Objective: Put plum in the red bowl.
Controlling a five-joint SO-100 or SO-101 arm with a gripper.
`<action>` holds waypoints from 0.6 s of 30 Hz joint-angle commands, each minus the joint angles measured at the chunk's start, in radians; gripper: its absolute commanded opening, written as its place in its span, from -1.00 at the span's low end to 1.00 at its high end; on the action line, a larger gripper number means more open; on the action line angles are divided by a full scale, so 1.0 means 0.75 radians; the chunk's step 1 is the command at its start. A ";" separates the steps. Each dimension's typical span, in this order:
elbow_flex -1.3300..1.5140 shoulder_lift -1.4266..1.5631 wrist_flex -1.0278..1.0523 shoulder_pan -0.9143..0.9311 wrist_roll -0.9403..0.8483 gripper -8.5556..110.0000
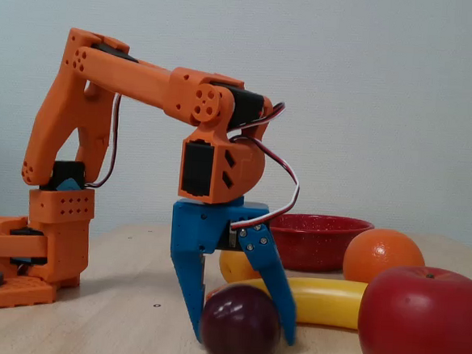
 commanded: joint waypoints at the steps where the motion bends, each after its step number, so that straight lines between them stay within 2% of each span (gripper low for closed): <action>1: -0.074 0.074 -0.022 -0.031 -0.035 -0.48; 4: -0.074 0.076 -0.012 -0.031 -0.035 -0.60; 7: -0.063 0.080 -0.004 -0.031 -0.037 -0.63; 14: -0.057 0.102 0.000 -0.035 -0.051 -0.49; 18: -0.057 0.133 0.025 -0.033 -0.117 -0.47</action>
